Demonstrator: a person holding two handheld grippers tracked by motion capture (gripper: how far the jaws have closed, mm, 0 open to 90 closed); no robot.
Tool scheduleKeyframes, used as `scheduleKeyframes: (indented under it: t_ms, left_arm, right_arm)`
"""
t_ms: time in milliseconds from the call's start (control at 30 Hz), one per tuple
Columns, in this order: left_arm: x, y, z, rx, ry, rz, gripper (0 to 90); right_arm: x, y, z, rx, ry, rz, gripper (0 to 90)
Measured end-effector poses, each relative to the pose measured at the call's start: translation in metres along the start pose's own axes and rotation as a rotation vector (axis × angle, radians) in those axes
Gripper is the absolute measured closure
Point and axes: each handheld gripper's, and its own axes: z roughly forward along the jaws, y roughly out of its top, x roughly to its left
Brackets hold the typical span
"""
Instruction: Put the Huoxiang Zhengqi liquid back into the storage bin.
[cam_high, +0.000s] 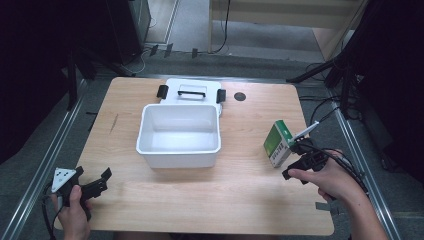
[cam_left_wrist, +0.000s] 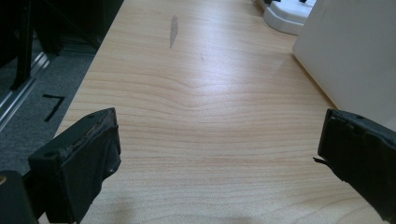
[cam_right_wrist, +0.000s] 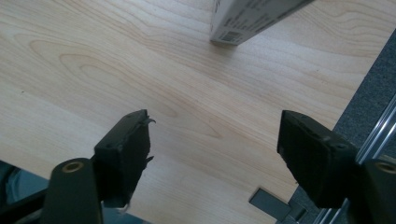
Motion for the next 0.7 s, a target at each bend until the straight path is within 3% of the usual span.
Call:
scheduleKeyframes:
  t_ms: [67, 133, 233, 400, 533, 700]
  left_arm:
    - [0.000, 0.000, 0.000, 0.000, -0.001, 0.001, 0.0]
    - [0.000, 0.000, 0.000, 0.000, -0.003, 0.000, 0.0]
    - [0.000, 0.000, 0.000, 0.000, -0.003, 0.001, 0.0]
    - [0.000, 0.000, 0.000, 0.001, -0.004, 0.001, 0.0]
    - [0.000, 0.000, 0.000, 0.001, -0.004, 0.001, 0.0]
    - [0.000, 0.000, 0.000, 0.001, -0.006, -0.001, 0.0]
  right_arm:
    - [0.001, 0.005, -0.005, 0.021, 0.015, 0.012, 28.5]
    - [0.000, 0.012, -0.009, 0.047, 0.058, 0.073, 29.4]
    - [-0.001, 0.020, -0.017, 0.052, 0.099, 0.117, 32.9]
    - [-0.005, 0.034, -0.028, 0.052, 0.063, 0.149, 36.7]
    - [-0.006, 0.047, -0.035, 0.056, 0.080, 0.171, 38.7]
    - [-0.006, 0.067, -0.039, 0.061, 0.038, 0.182, 38.1]
